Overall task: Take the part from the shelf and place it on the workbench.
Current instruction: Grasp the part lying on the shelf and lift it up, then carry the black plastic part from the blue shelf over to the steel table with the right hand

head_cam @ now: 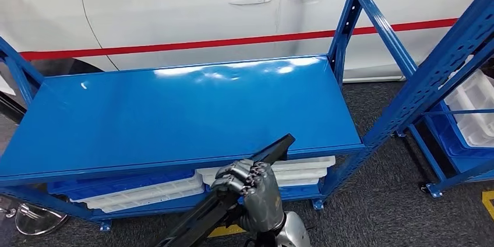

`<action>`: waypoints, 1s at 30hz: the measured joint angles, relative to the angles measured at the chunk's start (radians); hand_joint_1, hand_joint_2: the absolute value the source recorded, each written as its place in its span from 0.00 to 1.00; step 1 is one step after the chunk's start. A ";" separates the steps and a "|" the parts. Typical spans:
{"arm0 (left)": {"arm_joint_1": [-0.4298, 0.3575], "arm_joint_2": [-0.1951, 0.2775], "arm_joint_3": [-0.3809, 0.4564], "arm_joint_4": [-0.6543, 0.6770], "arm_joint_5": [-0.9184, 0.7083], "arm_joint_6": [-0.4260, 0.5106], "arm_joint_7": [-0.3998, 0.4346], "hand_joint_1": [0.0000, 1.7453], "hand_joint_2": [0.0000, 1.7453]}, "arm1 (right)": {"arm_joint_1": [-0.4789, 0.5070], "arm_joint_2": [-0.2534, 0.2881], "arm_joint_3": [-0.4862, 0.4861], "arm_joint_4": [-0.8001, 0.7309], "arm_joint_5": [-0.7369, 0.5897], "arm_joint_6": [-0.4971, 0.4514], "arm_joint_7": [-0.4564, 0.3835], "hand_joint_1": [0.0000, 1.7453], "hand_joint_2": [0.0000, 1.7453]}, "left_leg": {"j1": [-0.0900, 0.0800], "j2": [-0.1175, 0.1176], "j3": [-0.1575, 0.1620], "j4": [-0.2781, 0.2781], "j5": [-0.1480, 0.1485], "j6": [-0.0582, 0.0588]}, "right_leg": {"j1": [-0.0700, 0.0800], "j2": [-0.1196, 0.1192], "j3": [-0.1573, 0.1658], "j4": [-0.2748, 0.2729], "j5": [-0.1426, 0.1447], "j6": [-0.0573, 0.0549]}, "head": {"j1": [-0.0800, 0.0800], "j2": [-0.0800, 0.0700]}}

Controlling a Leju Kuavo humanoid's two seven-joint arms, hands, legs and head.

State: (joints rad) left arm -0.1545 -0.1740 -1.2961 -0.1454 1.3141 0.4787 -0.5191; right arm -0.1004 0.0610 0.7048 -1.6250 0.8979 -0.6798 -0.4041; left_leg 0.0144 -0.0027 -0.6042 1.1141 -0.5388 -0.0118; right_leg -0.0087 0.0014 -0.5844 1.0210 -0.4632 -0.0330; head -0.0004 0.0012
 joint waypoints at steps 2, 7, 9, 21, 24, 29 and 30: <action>-0.009 0.000 0.000 0.000 -0.013 -0.009 -0.001 0.00 1.00 | -0.002 0.027 -0.050 0.004 0.198 0.000 0.033 1.00 1.00 | 0.001 0.000 -0.061 0.132 -0.057 -0.007 | 0.002 -0.002 -0.002 0.001 0.000 -0.004 | 0.000 0.000; -0.026 0.000 -0.001 0.000 -0.054 -0.043 0.005 0.00 1.00 | -0.055 0.087 -0.122 0.012 0.460 -0.001 0.123 1.00 1.00 | -0.002 0.000 -0.001 0.002 0.043 0.005 | 0.008 0.000 -0.001 0.007 -0.001 -0.003 | 0.000 0.000; -0.033 0.000 -0.001 0.000 -0.057 -0.052 0.010 0.00 1.00 | -0.082 0.104 -0.134 0.010 0.504 -0.001 0.159 1.00 1.00 | -0.007 0.000 0.040 -0.088 0.069 0.016 | 0.011 0.001 -0.003 0.008 -0.001 0.003 | 0.000 0.000; -0.027 0.005 -0.001 0.000 -0.034 -0.053 0.019 0.00 1.00 | -0.086 0.158 -0.216 -0.039 0.450 -0.001 0.063 1.00 1.00 | -0.002 0.000 0.045 -0.115 0.082 0.048 | -0.004 -0.001 -0.095 0.197 -0.061 0.042 | 0.000 0.000; -0.031 0.007 -0.001 0.000 -0.024 -0.068 0.017 0.00 1.00 | -0.086 0.177 -0.241 -0.044 0.430 -0.001 0.015 1.00 1.00 | -0.006 -0.002 0.042 -0.103 0.074 0.035 | -0.001 -0.001 -0.020 0.033 0.000 0.031 | 0.000 0.000; -0.038 0.010 -0.001 0.000 -0.004 -0.097 0.020 0.00 1.00 | -0.085 0.187 -0.257 -0.047 0.404 -0.001 -0.025 1.00 1.00 | -0.002 -0.001 0.030 -0.076 0.049 0.005 | -0.001 0.001 -0.011 0.007 0.004 0.005 | 0.000 0.000; -0.040 0.011 -0.001 0.000 -0.003 -0.099 0.020 0.00 1.00 | -0.085 0.188 -0.258 -0.047 0.402 -0.001 -0.027 1.00 1.00 | 0.000 -0.001 0.012 -0.034 0.023 0.000 | -0.002 -0.001 -0.010 0.005 0.006 0.000 | 0.000 0.000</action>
State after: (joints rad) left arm -0.1943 -0.1627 -1.2966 -0.1453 1.3113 0.3801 -0.4993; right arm -0.1859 0.2490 0.4467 -1.6722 1.3004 -0.6809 -0.4313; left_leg 0.0140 -0.0038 -0.5925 1.0796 -0.5161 -0.0120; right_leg -0.0112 0.0005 -0.5945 1.0256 -0.4576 -0.0329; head -0.0004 0.0012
